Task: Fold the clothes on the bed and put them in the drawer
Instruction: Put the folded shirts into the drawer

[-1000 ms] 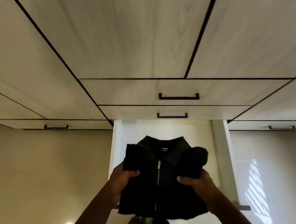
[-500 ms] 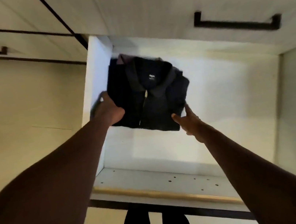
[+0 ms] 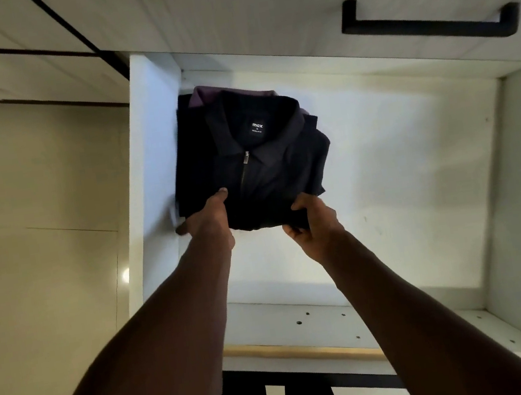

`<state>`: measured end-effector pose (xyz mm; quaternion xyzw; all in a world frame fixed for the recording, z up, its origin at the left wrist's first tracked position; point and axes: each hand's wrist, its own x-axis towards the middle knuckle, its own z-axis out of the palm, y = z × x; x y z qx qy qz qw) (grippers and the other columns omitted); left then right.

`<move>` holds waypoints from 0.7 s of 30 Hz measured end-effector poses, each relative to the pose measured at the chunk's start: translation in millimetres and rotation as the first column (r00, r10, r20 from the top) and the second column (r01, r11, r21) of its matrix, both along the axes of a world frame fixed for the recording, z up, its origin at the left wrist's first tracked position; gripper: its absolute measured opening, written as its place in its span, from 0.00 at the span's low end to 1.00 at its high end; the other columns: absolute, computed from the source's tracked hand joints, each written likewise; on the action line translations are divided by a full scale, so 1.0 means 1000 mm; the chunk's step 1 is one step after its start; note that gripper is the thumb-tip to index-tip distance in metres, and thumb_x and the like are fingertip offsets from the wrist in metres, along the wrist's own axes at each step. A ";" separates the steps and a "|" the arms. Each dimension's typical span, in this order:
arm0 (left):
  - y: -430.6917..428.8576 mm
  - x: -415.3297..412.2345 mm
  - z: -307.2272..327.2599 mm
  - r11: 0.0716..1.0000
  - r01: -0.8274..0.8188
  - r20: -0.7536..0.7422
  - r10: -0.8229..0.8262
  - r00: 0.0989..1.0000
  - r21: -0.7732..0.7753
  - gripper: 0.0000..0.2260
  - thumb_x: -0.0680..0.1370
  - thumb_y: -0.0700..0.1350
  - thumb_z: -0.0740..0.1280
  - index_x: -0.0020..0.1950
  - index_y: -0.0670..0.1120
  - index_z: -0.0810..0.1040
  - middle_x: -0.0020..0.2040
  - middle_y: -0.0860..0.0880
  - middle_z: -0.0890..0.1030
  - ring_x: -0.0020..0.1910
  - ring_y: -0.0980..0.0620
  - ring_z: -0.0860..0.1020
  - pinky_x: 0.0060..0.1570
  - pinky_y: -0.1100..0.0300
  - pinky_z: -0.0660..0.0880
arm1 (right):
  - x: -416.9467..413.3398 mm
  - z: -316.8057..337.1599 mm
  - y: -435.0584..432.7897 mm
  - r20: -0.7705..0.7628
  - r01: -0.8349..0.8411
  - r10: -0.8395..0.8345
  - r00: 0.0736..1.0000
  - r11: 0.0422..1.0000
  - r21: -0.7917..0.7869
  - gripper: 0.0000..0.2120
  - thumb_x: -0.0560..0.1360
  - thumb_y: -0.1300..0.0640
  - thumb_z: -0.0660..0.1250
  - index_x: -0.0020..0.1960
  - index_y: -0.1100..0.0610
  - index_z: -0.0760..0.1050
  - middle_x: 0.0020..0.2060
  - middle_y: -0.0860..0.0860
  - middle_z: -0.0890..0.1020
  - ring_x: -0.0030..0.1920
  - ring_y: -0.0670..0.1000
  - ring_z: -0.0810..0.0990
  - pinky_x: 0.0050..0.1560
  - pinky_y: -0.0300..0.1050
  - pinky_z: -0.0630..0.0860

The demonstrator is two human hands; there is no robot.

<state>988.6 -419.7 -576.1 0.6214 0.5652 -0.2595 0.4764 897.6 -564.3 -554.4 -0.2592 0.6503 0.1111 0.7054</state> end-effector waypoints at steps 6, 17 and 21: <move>-0.007 0.021 0.040 0.950 -0.121 0.103 0.157 0.982 -0.289 0.22 0.72 0.41 0.75 0.65 0.45 0.78 0.58 0.43 0.84 0.50 0.44 0.83 0.33 0.51 0.83 | 0.012 0.022 -0.013 0.144 0.063 -0.084 0.986 0.988 0.144 0.14 0.73 0.52 0.71 0.58 0.53 0.79 0.49 0.51 0.84 0.49 0.52 0.81 0.57 0.51 0.76; -0.045 0.063 0.120 0.692 0.178 0.298 0.057 0.953 -0.700 0.33 0.49 0.37 0.74 0.55 0.45 0.87 0.61 0.44 0.85 0.60 0.42 0.83 0.54 0.49 0.82 | 0.005 0.070 -0.088 0.361 0.049 -0.032 0.932 0.998 -0.037 0.24 0.75 0.73 0.56 0.67 0.58 0.74 0.50 0.59 0.84 0.43 0.58 0.85 0.39 0.50 0.83; -0.079 0.039 0.120 0.670 0.257 0.312 -0.040 0.949 -0.697 0.43 0.52 0.35 0.69 0.70 0.46 0.78 0.65 0.45 0.83 0.63 0.43 0.82 0.61 0.47 0.78 | -0.031 0.086 -0.147 0.613 0.121 0.025 0.790 0.973 -0.196 0.34 0.69 0.76 0.59 0.72 0.57 0.71 0.70 0.64 0.75 0.68 0.66 0.74 0.67 0.64 0.71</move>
